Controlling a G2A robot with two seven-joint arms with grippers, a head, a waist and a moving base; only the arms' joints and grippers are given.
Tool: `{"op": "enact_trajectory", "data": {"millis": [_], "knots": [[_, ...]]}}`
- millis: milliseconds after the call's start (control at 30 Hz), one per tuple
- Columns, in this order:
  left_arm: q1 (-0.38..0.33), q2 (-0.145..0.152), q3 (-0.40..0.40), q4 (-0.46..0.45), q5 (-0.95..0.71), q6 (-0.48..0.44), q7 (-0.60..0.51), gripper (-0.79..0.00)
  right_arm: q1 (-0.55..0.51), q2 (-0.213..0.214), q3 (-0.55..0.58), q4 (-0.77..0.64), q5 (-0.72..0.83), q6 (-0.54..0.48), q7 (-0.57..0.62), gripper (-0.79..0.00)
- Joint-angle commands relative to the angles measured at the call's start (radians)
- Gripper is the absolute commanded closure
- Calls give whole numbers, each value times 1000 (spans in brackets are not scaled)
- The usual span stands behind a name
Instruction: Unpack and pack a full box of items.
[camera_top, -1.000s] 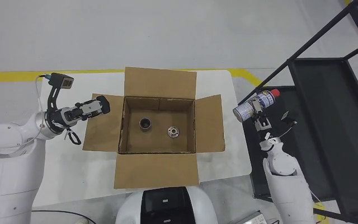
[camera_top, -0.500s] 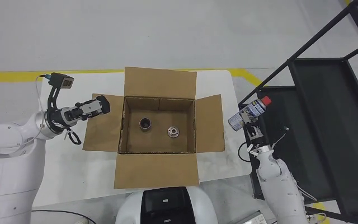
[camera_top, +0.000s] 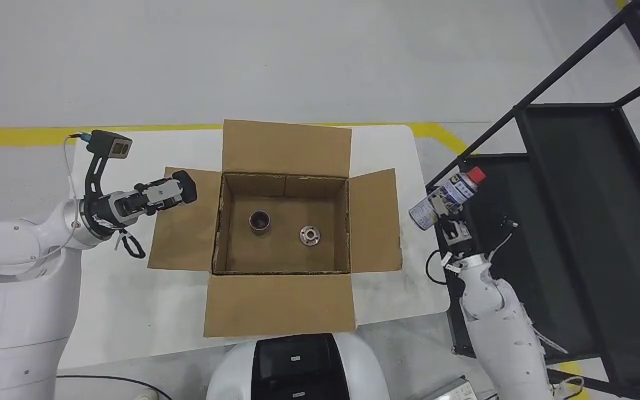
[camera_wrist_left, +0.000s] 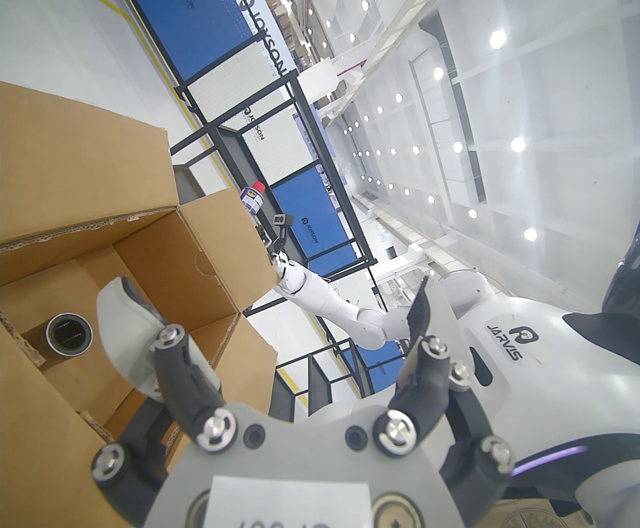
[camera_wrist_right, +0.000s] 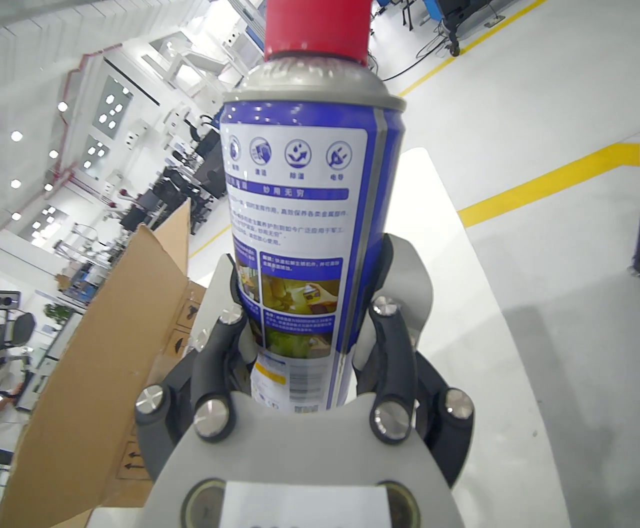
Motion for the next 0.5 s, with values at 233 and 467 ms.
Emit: {"op": "enact_trajectory", "data": {"millis": [233, 467], "knots": [[0, 0, 0, 0, 0, 0, 0, -785, 111, -30, -106, 240, -317, 214, -514, 0], [0, 0, 0, 0, 0, 0, 0, -785, 266, -60, -210, 523, -441, 322, -750, 0]]}}
